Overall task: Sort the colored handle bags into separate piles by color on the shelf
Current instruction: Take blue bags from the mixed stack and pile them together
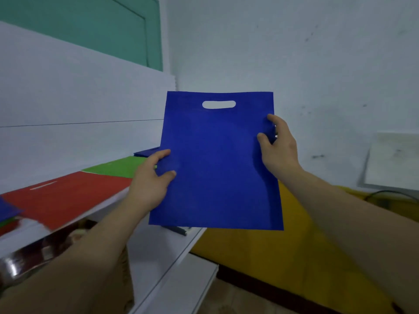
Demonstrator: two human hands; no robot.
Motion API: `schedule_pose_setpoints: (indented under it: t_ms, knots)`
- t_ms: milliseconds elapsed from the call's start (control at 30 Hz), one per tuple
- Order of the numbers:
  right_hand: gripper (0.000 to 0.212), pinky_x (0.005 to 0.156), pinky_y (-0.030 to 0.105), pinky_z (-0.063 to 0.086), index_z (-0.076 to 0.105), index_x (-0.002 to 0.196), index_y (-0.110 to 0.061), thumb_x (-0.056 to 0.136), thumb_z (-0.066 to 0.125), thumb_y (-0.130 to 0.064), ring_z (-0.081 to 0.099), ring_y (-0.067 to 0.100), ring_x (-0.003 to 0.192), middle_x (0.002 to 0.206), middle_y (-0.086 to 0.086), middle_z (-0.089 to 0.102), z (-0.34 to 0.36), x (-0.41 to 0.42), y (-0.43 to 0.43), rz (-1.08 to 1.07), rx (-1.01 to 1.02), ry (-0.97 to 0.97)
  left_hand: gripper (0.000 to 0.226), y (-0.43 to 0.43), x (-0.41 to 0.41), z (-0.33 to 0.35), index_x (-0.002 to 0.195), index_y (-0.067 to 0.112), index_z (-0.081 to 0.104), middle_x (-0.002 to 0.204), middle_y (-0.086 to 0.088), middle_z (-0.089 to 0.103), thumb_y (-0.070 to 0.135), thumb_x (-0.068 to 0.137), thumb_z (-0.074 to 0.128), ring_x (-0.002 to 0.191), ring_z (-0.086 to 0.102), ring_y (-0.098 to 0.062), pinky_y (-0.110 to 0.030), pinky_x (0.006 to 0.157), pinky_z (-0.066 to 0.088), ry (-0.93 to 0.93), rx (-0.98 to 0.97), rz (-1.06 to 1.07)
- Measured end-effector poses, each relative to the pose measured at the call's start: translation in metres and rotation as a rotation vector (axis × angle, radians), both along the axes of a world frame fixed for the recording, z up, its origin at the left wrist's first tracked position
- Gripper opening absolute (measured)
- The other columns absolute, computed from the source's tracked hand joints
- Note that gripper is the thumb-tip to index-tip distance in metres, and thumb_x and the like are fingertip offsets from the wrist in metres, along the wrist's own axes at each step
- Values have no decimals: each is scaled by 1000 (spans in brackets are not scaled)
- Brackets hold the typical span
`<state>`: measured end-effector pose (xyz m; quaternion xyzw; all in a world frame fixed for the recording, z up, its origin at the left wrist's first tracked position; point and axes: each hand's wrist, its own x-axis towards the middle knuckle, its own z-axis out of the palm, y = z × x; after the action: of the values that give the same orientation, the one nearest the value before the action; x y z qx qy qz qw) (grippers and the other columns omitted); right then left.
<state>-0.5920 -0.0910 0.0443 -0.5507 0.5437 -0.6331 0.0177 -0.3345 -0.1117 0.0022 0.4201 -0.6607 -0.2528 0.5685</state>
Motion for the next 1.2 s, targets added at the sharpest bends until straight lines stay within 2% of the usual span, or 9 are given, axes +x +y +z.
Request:
schedule_pose_setpoints:
  t_ms: [100,167,267,367,600,733,967,1133,1200]
  knots:
    - [45,100,20,36,37,142,-27,99,49,-18,41,3,116,139,-10,41,-3,-49,13,-69,-12,-7,46,-5,-54,-7,132,25,50,119,10,49,10,90,60,82,50,10,-9,64,45,37,20,-80]
    - [45,100,20,37,36,142,-27,99,48,-18,42,6,119,140,-10,41,-6,-76,19,-104,-9,-3,47,-8,-86,-14,132,25,49,120,10,50,8,90,61,82,51,11,-7,59,46,55,38,-143]
    - [46,103,26,41,36,142,-28,99,48,-18,44,10,121,140,-9,41,-12,-111,22,-144,12,-16,49,-17,-123,-24,133,27,47,126,8,49,6,90,59,94,57,-3,-15,68,49,63,73,-241]
    - [46,101,23,38,35,142,-28,99,48,-18,40,4,117,141,-9,40,-18,-139,16,-185,25,-20,49,-36,-148,-29,133,29,46,126,9,48,7,91,58,104,55,-11,-16,69,48,38,78,-282]
    - [46,103,32,43,34,142,-30,99,48,-20,44,12,122,140,-8,41,-31,-181,-19,-301,66,-23,48,-95,-196,-39,134,30,45,120,14,47,7,93,55,91,55,2,-11,59,49,8,70,-377]
    - [48,103,36,45,32,142,-31,99,49,-21,46,14,121,140,-8,41,-24,-196,-57,-343,86,-31,47,-141,-213,-31,134,31,44,121,13,47,10,93,55,94,54,-3,-16,65,49,4,73,-416]
    - [49,101,39,47,32,143,-31,98,49,-22,48,17,121,140,-7,42,-17,-218,-121,-392,92,-46,48,-217,-238,-21,136,30,43,123,13,43,10,94,54,101,51,-8,-16,65,48,-30,65,-476]
    - [50,102,41,46,31,144,-30,98,49,-22,47,18,123,142,-6,41,-24,-242,-161,-431,130,-28,48,-259,-263,-26,137,30,42,122,13,42,10,94,54,94,47,-2,-14,64,46,-44,78,-469]
    - [50,102,40,46,30,144,-30,98,49,-22,46,18,123,143,-6,40,-27,-256,-177,-436,142,-26,49,-275,-276,-28,137,29,42,123,12,43,10,94,54,97,49,-4,-13,64,45,-56,74,-469]
